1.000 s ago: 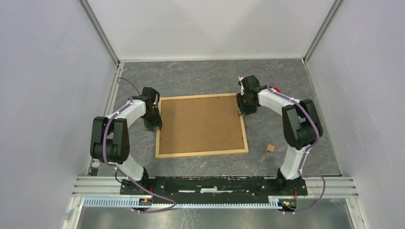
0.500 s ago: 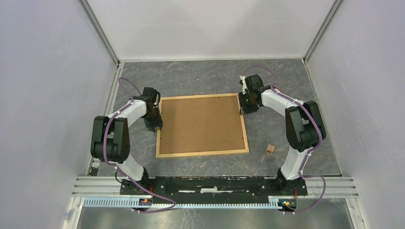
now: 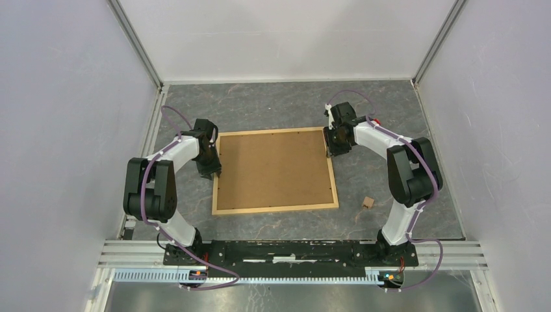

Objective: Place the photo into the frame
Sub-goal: Install the photo frame at the center of the board.

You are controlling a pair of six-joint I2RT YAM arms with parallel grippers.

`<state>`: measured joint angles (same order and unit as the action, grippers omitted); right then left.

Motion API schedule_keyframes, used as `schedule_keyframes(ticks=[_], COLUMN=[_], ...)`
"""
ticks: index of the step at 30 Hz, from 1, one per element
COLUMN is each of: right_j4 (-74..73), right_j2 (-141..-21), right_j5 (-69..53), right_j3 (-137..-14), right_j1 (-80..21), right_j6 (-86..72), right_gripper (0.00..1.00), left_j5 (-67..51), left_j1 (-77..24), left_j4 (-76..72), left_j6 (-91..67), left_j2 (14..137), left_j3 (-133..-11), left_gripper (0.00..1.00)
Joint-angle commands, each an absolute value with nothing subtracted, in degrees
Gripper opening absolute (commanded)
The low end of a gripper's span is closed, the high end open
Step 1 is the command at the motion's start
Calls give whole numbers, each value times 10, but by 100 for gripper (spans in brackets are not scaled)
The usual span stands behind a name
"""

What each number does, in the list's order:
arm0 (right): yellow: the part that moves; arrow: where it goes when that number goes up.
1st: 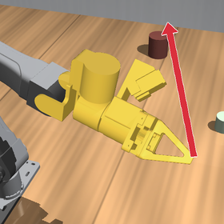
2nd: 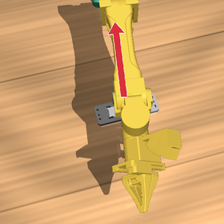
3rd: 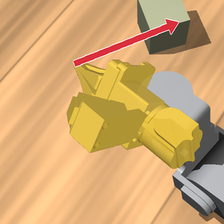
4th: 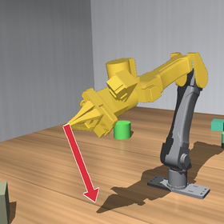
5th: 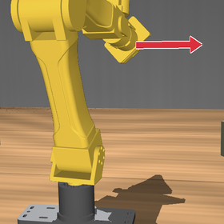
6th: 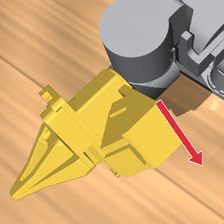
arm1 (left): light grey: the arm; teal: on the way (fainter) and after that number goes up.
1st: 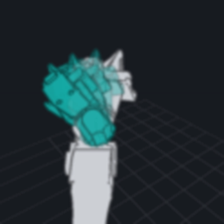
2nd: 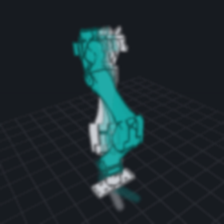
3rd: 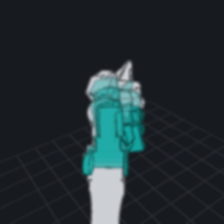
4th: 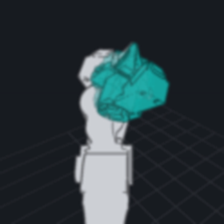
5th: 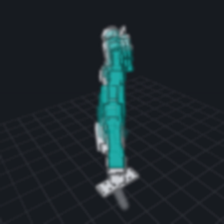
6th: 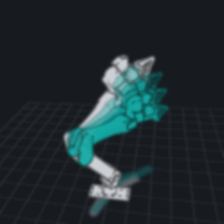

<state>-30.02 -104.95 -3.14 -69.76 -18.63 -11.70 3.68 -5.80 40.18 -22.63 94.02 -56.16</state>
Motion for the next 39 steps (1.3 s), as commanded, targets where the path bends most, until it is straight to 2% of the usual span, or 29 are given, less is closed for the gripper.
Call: schedule_keyframes(ticks=[1,16,39], right_j4=[-283,-278,-311], right_j2=[-1053,-1071,-1077], right_j5=[-24,-10,-8], right_j3=[-722,-733,-727], right_j1=[-188,-188,-194], right_j6=[-124,-128,-113], right_gripper=[37,33,34], left_j5=[42,40,41], left_j1=[-54,-54,-54], left_j4=[399,399,398], left_j6=[-232,-232,-231], left_j2=[948,946,942], left_j3=[-561,-561,-560], left_gripper=[40,40,39])
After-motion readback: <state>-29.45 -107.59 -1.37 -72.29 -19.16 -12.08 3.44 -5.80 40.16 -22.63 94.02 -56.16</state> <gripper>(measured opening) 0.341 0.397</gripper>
